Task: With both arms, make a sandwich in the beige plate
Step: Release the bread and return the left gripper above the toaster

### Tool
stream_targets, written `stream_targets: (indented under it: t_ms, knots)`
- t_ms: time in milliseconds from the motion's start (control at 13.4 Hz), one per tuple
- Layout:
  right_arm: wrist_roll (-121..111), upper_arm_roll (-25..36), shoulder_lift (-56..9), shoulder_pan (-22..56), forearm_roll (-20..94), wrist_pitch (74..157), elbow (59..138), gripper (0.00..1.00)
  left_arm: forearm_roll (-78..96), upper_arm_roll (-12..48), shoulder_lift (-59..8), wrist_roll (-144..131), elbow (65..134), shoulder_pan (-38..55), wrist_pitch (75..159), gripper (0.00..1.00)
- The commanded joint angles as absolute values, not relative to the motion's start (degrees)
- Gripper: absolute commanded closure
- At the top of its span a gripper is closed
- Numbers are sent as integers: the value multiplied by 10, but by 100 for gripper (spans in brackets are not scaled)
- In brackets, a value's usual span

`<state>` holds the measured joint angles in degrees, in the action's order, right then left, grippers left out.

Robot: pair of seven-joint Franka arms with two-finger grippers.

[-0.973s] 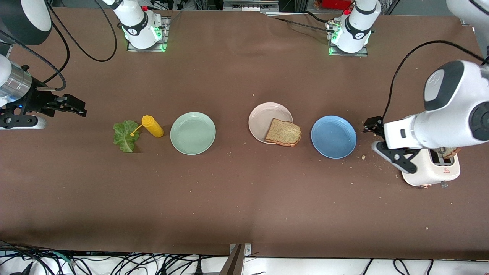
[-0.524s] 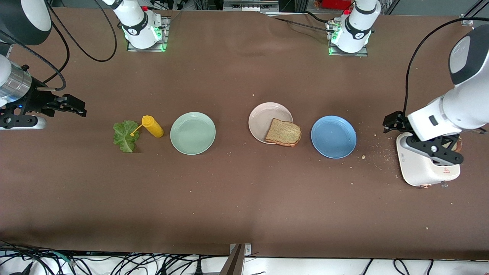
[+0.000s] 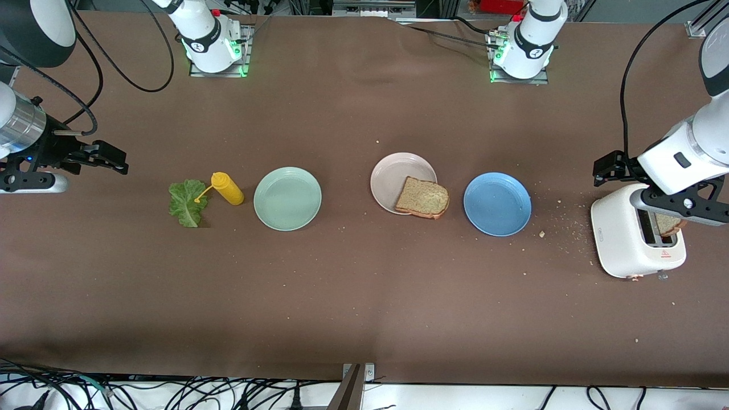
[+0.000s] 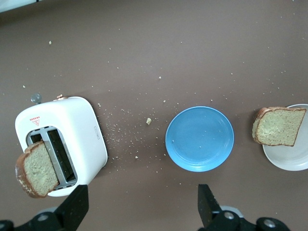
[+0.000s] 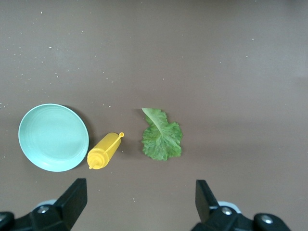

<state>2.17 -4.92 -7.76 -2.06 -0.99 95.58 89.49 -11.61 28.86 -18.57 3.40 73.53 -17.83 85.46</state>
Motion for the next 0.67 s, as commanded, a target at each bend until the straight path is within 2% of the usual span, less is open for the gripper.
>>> stream_targets:
  t_ms: [0, 374, 599]
  knots:
    - [20, -49, -83, -24, -4, 950, 881, 0, -127, 294, -181, 18, 735, -180, 845, 0]
    - [-10, -49, -85, -25, -3, 949, 881, 0, -127, 297, -167, -11, 737, -178, 825, 0]
    - [-146, -45, -105, -29, 17, 956, 881, 0, -128, 295, -167, -8, 736, -180, 826, 0]
